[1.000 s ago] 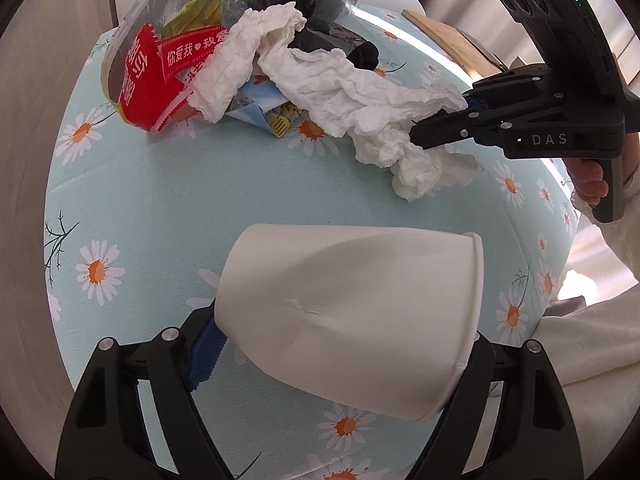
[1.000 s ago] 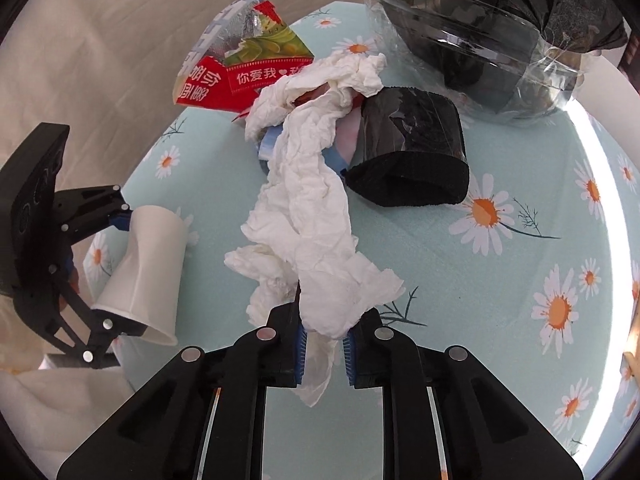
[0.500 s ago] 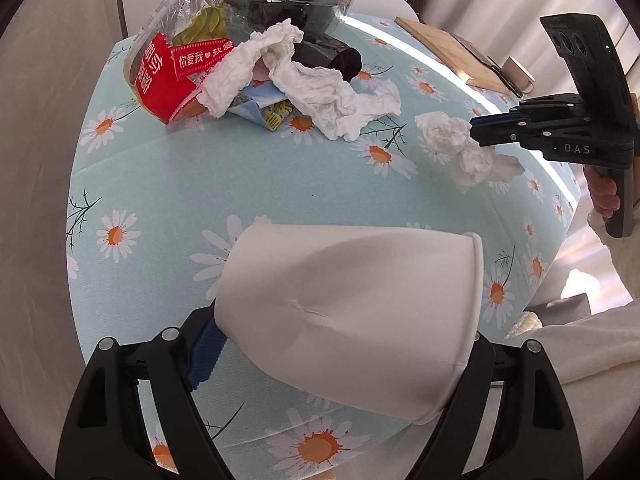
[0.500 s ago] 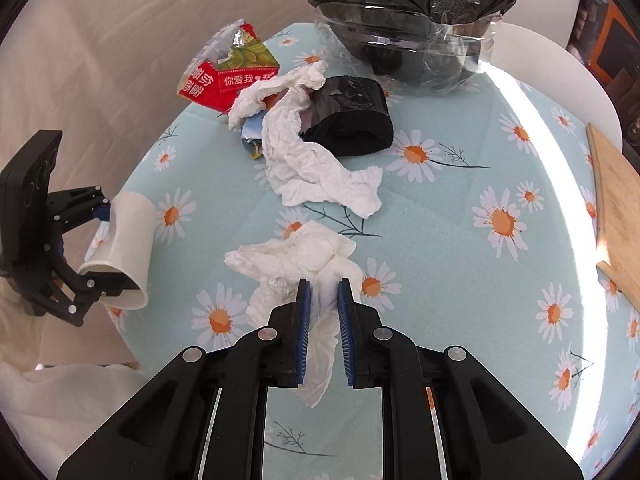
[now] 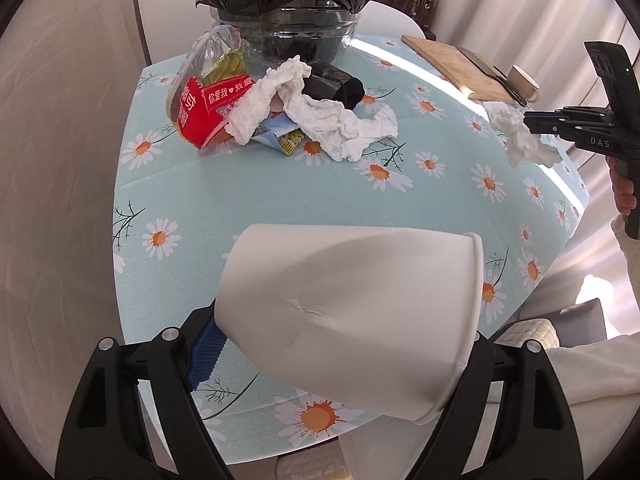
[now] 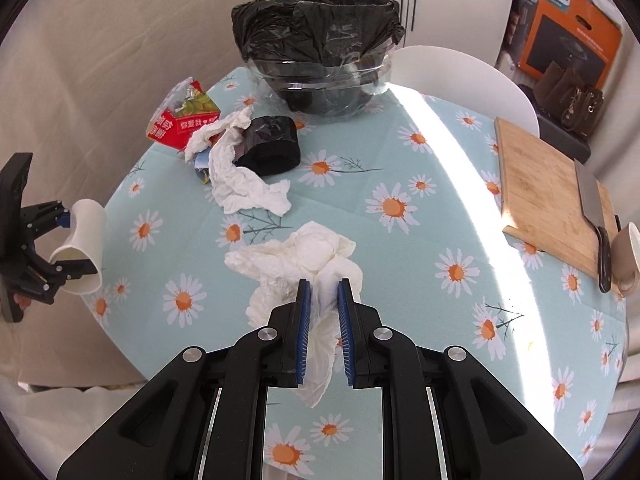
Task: Collect trash
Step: 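Lift the paper cup and tissue with both grippers and carry them over the bin, then open both grippers to drop the paper cup and tissue into the bin, then move both tools back down over the remaining trash on the table, then close the right gripper on the black pouch while the left gripper grasps the red snack wrapper, then lift the black pouch and red wrapper with both grippers and carry them over the bin, then open both grippers to drop the pouch and wrapper into the bin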
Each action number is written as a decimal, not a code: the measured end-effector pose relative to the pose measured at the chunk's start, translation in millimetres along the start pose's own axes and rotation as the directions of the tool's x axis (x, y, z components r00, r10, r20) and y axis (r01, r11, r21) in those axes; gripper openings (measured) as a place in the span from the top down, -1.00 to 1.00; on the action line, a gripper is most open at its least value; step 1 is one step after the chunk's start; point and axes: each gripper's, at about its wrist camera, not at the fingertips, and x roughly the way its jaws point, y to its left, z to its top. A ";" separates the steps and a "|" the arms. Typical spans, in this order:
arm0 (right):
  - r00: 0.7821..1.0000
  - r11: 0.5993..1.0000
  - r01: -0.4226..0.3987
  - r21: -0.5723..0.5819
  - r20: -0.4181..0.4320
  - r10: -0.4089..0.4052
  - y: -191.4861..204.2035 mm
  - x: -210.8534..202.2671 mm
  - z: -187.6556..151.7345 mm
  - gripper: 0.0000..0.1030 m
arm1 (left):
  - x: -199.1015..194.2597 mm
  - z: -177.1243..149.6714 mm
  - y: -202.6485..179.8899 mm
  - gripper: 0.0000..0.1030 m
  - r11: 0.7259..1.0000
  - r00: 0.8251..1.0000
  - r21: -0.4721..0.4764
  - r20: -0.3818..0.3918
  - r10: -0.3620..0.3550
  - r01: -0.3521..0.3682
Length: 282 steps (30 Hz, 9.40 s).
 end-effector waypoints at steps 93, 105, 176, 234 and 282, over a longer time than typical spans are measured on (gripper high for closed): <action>0.938 0.997 0.075 0.005 0.339 -0.072 -20.7 26.5 286.9 -0.70 | 0.2 308.2 82.7 -0.88 0.988 0.937 0.152 0.349 -0.028 -0.027; 0.949 0.996 0.089 0.005 0.302 -0.086 -10.8 0.8 242.5 -0.71 | -35.9 251.2 74.6 -0.88 0.996 0.937 0.049 0.345 0.048 -0.069; 0.972 0.980 -0.197 -0.016 -0.133 0.193 48.7 190.4 164.5 -0.07 | 111.1 147.2 126.0 0.69 0.999 1.000 -0.038 0.008 0.005 -0.005; 0.984 0.994 -0.024 0.106 0.180 0.004 -53.5 -68.7 -13.8 -0.03 | -59.9 92.6 -6.6 0.83 0.974 0.959 -0.051 0.169 0.226 -0.221; 0.960 0.995 -0.054 -0.085 0.270 0.076 -57.6 51.5 320.9 -0.03 | 36.5 356.5 80.7 0.83 0.996 0.973 -0.060 0.213 0.084 -0.073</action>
